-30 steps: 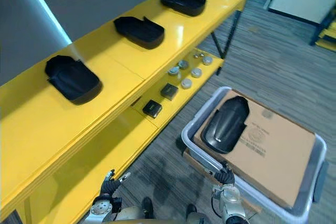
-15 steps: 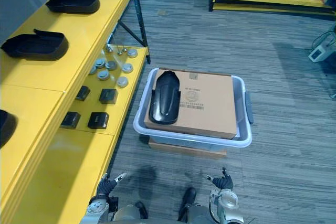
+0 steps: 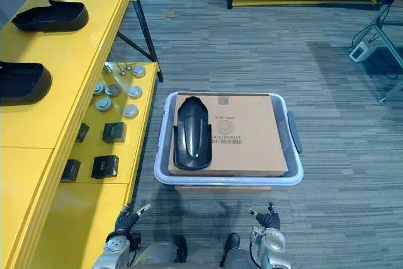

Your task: Walk over and take plastic housings, then place them on the shelf

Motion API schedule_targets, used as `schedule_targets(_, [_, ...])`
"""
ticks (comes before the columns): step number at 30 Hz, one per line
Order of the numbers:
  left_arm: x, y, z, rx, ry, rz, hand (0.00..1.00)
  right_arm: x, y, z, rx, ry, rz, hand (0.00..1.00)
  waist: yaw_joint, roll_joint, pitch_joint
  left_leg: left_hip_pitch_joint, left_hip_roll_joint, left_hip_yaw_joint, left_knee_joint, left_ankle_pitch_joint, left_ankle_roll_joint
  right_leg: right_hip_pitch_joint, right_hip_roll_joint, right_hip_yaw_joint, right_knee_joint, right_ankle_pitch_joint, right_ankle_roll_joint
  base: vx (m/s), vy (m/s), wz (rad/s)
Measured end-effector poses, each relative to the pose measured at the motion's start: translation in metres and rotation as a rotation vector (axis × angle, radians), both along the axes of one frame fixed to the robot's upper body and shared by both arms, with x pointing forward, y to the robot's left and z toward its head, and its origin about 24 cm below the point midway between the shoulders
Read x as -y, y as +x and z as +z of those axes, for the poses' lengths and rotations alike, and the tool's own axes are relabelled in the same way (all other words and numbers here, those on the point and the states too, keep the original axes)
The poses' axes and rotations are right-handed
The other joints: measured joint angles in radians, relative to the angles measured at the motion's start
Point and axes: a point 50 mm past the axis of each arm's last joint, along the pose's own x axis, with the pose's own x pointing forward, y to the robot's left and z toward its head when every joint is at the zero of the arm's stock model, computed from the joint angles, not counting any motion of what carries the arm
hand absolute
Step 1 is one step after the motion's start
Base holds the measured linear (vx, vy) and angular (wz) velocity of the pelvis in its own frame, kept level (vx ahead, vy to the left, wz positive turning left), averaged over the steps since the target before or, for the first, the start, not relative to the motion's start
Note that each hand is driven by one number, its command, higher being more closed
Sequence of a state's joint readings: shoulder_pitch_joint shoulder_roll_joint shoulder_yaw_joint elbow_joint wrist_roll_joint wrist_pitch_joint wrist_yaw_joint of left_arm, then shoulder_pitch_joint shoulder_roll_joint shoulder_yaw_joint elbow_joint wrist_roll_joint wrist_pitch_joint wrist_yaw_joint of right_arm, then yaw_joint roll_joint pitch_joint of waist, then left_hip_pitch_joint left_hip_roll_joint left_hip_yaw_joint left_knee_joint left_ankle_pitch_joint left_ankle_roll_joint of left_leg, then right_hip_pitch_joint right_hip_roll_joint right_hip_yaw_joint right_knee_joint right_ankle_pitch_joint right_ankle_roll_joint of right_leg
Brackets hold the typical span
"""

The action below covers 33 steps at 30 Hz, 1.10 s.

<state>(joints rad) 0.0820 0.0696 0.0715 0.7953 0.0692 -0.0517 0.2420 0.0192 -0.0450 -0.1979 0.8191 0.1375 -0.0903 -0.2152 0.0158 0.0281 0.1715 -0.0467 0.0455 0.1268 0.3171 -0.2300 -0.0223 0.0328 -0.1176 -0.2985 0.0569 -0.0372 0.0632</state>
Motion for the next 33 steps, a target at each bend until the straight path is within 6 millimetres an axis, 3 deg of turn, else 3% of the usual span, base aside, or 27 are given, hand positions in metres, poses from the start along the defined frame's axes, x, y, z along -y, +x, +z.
schedule_targets(4, [-0.003,-0.008,-0.002,-0.018,-0.001,0.015,0.00,0.014,-0.005,0.002,0.006,-0.012,-0.078,0.00,-0.001,-0.010,-0.015,0.016,-0.009,0.008,0.019,0.001,0.000,0.031,-0.015,0.007,-0.028,0.006,0.006,0.15,0.024,-0.09])
schedule_targets(5, [-0.004,-0.011,-0.003,-0.025,-0.004,0.031,0.00,0.020,-0.004,0.004,0.022,-0.018,-0.113,0.00,0.001,-0.018,-0.013,-0.013,-0.021,0.010,0.112,0.008,0.000,0.047,-0.036,0.013,-0.025,0.006,0.006,0.15,0.092,-0.11])
schedule_targets(6, [-0.005,-0.013,-0.004,-0.030,-0.005,0.037,0.00,0.024,-0.006,0.005,0.020,-0.024,-0.140,0.00,0.000,-0.046,-0.006,-0.045,-0.034,0.005,0.140,-0.022,0.003,0.055,-0.061,0.021,-0.026,0.006,0.006,0.14,0.137,-0.04])
schedule_targets(7, [-0.004,-0.021,-0.006,-0.045,-0.009,0.042,0.00,0.033,-0.010,0.006,0.021,-0.040,-0.191,0.00,-0.003,-0.030,-0.037,-0.031,-0.047,-0.013,-0.072,0.005,0.007,0.054,-0.073,0.024,-0.026,0.008,0.009,0.13,0.132,-0.05])
schedule_targets(8, [-0.002,-0.025,-0.009,-0.061,-0.018,0.046,0.00,0.049,-0.016,0.009,0.023,-0.070,-0.254,0.00,-0.003,-0.020,-0.048,-0.001,-0.039,-0.012,-0.171,0.099,0.031,0.057,-0.062,0.026,-0.025,0.004,0.020,0.12,0.133,-0.11])
schedule_targets(10, [-0.007,-0.033,-0.009,-0.077,-0.002,0.050,0.00,0.061,-0.014,0.016,0.055,-0.085,-0.310,0.00,0.000,-0.033,-0.061,0.005,-0.051,-0.005,-0.165,0.107,0.031,0.060,-0.078,0.027,-0.013,0.014,0.035,0.13,0.108,-0.05])
schedule_targets(14, [-0.014,-0.037,-0.009,-0.088,0.015,0.049,0.00,0.090,-0.003,0.047,0.187,-0.182,-0.400,0.00,-0.002,-0.050,-0.065,0.032,-0.043,-0.020,-0.161,0.107,0.031,0.063,-0.076,0.029,0.040,0.018,0.034,0.07,0.032,0.08])
schedule_targets(18, [-0.013,-0.036,-0.009,-0.085,0.013,0.048,0.00,0.103,0.033,0.111,0.470,-0.321,-0.371,0.00,-0.004,-0.063,-0.073,0.035,-0.043,-0.032,-0.163,0.106,0.031,0.074,-0.055,0.055,-0.025,0.002,0.046,0.00,-0.070,-0.05])
schedule_targets(20, [0.002,-0.038,-0.013,-0.094,-0.026,0.044,0.00,0.095,0.051,0.143,0.594,-0.386,-0.278,0.00,-0.007,-0.039,-0.077,0.039,-0.028,-0.040,-0.172,0.107,0.030,0.075,-0.040,0.053,-0.028,0.002,0.046,-0.01,-0.115,-0.09])
schedule_targets(21, [0.003,-0.039,-0.013,-0.094,-0.029,0.045,0.00,0.093,0.053,0.145,0.605,-0.387,-0.268,0.00,-0.007,-0.039,-0.078,0.042,-0.027,-0.041,-0.176,0.109,0.027,0.077,-0.040,0.053,-0.028,0.002,0.046,-0.02,-0.076,0.00])
schedule_targets(25, [0.008,-0.037,-0.013,-0.089,-0.051,0.022,0.00,0.046,0.077,0.167,0.746,-0.381,-0.023,0.00,-0.009,-0.042,-0.078,0.062,-0.009,-0.055,-0.221,0.131,0.000,0.083,-0.025,0.047,-0.032,0.002,0.046,-0.04,-0.065,0.07])
schedule_targets(29, [0.009,-0.039,-0.014,-0.096,-0.051,0.009,0.00,-0.001,0.093,0.167,0.763,-0.376,0.235,0.00,0.001,-0.048,-0.076,0.055,-0.015,-0.085,-0.251,0.145,0.002,0.082,-0.026,0.018,-0.042,0.002,0.046,-0.06,-0.025,0.22])
schedule_targets(33, [0.009,-0.040,-0.013,-0.077,-0.047,0.003,0.00,-0.027,0.104,0.159,0.735,-0.380,0.372,0.00,0.005,-0.060,-0.068,0.041,-0.033,-0.104,-0.275,0.183,0.003,0.070,-0.035,-0.003,-0.042,0.006,0.049,-0.08,-0.010,0.22])
